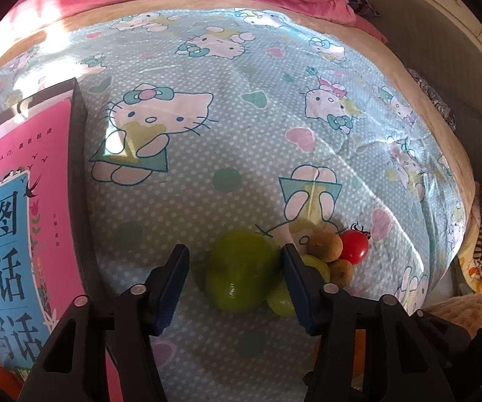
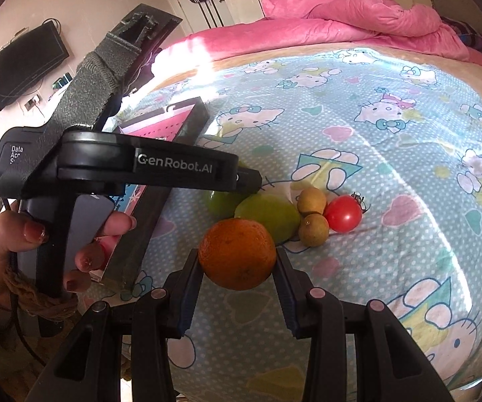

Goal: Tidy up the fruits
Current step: 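Close the left tool on the green apple while the right holds the orange, then carry the green apple and orange over the pink workbook with both tools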

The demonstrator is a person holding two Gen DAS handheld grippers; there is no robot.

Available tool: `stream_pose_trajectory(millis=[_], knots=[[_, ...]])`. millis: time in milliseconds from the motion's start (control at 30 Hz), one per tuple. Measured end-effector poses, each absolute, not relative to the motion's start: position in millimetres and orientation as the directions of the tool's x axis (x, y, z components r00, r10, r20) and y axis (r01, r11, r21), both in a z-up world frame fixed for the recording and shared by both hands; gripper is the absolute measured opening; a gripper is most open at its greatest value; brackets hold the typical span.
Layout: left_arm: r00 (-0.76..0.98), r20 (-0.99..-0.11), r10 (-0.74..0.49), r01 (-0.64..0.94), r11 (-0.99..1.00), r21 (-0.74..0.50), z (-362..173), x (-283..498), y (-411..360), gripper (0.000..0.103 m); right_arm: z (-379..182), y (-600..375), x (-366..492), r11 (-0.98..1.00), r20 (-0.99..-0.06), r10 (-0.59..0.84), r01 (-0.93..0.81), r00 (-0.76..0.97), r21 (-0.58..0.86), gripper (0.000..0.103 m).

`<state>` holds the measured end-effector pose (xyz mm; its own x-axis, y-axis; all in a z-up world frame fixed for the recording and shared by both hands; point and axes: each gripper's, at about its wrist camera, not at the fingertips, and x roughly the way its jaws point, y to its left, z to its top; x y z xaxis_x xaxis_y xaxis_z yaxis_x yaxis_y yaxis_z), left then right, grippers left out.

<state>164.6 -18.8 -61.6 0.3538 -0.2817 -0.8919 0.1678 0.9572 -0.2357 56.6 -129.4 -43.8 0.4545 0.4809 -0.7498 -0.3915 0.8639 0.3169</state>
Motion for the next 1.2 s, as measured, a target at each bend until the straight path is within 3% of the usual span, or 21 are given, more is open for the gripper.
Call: stream_pose_trajectory(millis=[467, 867, 1200], knots=[[0.335, -0.865, -0.374, 0.131, 0.927, -0.351, -59, 162, -3, 0.047, -47, -130, 60, 0.867, -0.752, 0.481, -0.374, 0.450, 0.331, 0.042], [0.433, -0.819, -0.377, 0.130, 0.925, -0.357, -21, 139, 17, 0.047, -35, -125, 62, 0.858, -0.726, 0.497, -0.393, 0.476, 0.329, 0.042], [0.507, -0.790, -0.346, 0.038, 0.924, -0.380, 6, 120, 66, 0.047, -21, -108, 66, 0.843, -0.696, 0.521, -0.424, 0.495, 0.330, 0.042]])
